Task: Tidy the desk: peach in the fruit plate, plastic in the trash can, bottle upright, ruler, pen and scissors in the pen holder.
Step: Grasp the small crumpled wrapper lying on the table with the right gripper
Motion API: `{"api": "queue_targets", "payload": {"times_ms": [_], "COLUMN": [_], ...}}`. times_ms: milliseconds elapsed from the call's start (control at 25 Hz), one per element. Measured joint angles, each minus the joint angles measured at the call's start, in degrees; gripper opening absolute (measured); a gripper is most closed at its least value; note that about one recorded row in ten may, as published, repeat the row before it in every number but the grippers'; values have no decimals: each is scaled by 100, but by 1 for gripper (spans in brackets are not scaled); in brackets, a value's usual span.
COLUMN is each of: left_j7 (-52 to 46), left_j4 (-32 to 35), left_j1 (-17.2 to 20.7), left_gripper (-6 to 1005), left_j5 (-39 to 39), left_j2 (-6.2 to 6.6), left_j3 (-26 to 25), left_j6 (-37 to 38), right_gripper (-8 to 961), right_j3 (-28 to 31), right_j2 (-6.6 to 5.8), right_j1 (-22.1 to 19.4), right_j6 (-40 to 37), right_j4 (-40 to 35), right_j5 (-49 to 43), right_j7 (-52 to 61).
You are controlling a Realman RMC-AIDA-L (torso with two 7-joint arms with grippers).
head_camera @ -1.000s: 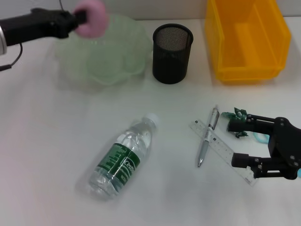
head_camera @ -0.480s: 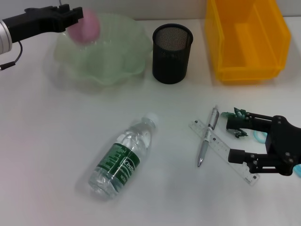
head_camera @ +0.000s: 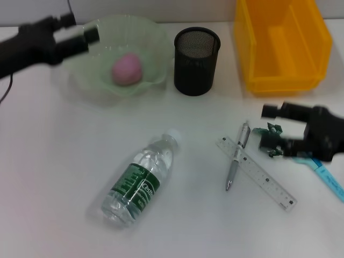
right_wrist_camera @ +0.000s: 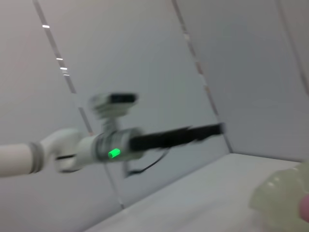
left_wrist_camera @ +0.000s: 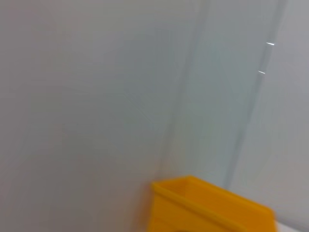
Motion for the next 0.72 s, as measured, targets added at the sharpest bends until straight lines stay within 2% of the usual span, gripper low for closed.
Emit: {"api": "queue_targets", "payload": {"times_ms": [40, 80, 120, 160, 200, 240, 280, 320, 360, 400, 440, 480, 520, 640, 680, 720], "left_j7": [379, 553, 553, 718, 718, 908, 949, 949, 985, 985, 985, 1101, 1101, 1151, 1253, 1253], "left_j4": [-52, -116, -116, -175, -175, -301, -359, -359, -421, -421, -421, -554, -554, -583, -716, -716], "left_j1": [265, 388, 388, 499, 499, 659, 708, 708, 756, 756, 756, 893, 893, 922, 972, 972], "left_gripper": [647, 686, 710, 734, 757, 781, 805, 804, 804, 803, 803, 802, 802, 801, 800, 800], "left_j5": [1, 70, 70, 143, 143, 275, 363, 363, 479, 479, 479, 837, 837, 869, 905, 905], "left_j2": [85, 140, 140, 184, 184, 273, 315, 315, 351, 351, 351, 352, 352, 333, 308, 308], "left_j3": [25, 53, 53, 67, 67, 67, 67, 67, 60, 60, 60, 42, 42, 46, 53, 53], "left_j6": [606, 919, 919, 1208, 1208, 1492, 1621, 1621, 1768, 1768, 1768, 2004, 2004, 2011, 2025, 2025], "right_gripper": [801, 801, 801, 801, 801, 801, 801, 801, 801, 801, 801, 801, 801, 801, 801, 801], "right_j3": [27, 6, 6, -25, -25, -29, -30, -30, -38, -38, -79, -281, -475, -934, -1400, -1400], "right_j2": [-19, -74, -74, -125, -125, -138, -147, -147, -145, -145, -131, -69, -23, 99, 267, 267], "right_j1": [37, 116, 116, 231, 231, 307, 563, 563, 879, 879, 1077, 1407, 1537, 1710, 1836, 1836], "right_j6": [65, 175, 175, 220, 220, 222, 207, 207, 110, 110, 13, -172, -206, -172, -38, -38], "right_j4": [-176, -763, -763, -1494, -1494, -1880, -2809, -2809, -3513, -3513, -3789, -4154, -4286, -4425, -4470, -4470], "right_j5": [-13, -78, -78, -299, -299, -485, -1147, -1147, -1966, -1966, -2426, -3203, -3563, -4179, -4819, -4819], "right_j7": [297, 1085, 1085, 1893, 1893, 2263, 3228, 3228, 4073, 4073, 4402, 4820, 4961, 5165, 5340, 5340]}}
